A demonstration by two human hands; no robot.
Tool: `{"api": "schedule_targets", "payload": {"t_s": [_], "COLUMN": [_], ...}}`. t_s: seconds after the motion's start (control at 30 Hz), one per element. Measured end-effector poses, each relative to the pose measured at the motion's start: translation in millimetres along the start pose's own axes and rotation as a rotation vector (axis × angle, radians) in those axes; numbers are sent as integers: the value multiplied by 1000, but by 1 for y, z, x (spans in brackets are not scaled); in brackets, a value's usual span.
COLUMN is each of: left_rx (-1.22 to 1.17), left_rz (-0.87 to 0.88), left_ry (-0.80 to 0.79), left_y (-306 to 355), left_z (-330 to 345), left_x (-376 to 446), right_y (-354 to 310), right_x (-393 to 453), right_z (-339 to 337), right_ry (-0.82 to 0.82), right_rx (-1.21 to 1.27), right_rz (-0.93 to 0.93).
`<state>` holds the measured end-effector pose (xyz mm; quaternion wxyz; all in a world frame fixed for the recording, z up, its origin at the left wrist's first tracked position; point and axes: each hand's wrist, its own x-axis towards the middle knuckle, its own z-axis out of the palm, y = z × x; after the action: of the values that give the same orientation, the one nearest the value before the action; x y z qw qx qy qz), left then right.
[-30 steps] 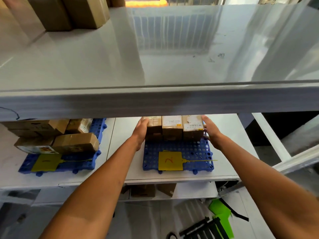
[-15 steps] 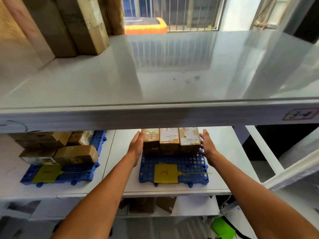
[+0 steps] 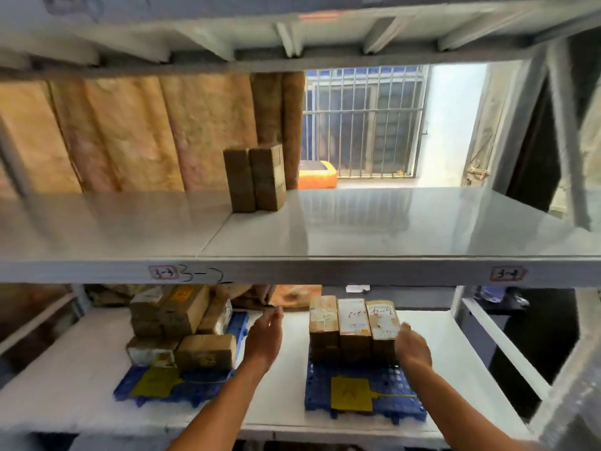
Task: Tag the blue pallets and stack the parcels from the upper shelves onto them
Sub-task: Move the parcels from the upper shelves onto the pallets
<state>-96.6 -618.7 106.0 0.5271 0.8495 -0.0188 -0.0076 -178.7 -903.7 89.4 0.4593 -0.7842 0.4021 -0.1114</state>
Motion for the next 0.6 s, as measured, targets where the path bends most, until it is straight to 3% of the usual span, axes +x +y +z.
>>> {"api": "schedule_targets", "payload": {"t_s": [0.17, 0.27, 0.33, 0.47, 0.6], "left_rx": [158, 137, 63, -54, -24], "left_rz": [261, 381, 455, 611, 638], "left_ry": [0, 63, 121, 261, 231], "left_y": [9, 12, 26, 71, 122], "left_z": [-60, -92, -120, -177, -223], "left_x": [-54, -88, -105, -127, -118], "right_y": [-43, -75, -110, -174, -234], "right_x": [-123, -202, -249, -304, -313], "right_z": [31, 52, 58, 54, 44], "right_ry": [-151, -410, -490, -450, -341], "right_rx": [-213, 53, 108, 195, 272], "right_rz": [-181, -227, -414, -744, -848]}}
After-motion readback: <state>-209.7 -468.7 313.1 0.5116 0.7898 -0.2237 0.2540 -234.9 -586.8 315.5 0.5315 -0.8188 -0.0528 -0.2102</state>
